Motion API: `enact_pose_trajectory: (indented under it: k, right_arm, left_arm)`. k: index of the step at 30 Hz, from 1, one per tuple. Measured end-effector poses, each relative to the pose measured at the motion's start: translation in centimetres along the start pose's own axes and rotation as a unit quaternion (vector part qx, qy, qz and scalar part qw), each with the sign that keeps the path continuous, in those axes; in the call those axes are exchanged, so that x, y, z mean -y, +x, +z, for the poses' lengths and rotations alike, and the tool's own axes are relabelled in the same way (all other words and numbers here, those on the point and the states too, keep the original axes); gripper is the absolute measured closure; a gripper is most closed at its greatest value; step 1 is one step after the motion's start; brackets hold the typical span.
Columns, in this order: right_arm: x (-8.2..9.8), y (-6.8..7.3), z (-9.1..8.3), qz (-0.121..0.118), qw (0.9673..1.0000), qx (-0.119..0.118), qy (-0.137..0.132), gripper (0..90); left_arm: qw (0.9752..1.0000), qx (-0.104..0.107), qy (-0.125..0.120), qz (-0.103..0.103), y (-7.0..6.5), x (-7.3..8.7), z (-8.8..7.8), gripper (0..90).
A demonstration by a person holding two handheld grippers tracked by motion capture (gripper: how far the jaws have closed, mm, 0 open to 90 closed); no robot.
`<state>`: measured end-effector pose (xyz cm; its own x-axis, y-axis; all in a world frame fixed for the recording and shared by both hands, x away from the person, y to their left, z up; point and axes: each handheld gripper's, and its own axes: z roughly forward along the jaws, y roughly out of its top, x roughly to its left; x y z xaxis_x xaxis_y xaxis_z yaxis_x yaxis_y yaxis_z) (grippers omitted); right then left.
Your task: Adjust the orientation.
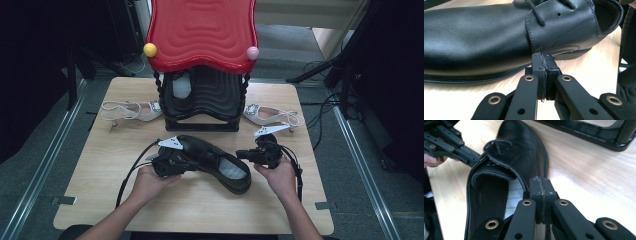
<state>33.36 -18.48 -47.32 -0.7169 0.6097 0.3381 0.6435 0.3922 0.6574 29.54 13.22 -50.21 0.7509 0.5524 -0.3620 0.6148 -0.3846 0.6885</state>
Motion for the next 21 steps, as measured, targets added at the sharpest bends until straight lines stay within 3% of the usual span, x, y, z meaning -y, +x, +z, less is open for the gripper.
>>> enact_pose_trajectory:
  k: [14,21]
  right_arm:
    - [1.4,2.2,-0.2,0.002,0.9999,0.013,0.008,90.0]
    - [1.8,2.7,-0.2,0.008,0.9999,0.007,0.011,90.0]
  left_arm:
    - [0.9999,0.009,-0.005,-0.005,0.5,-0.5,0.5,90.0]
    - [0.9999,0.010,-0.008,-0.011,0.8,-0.8,0.6,90.0]
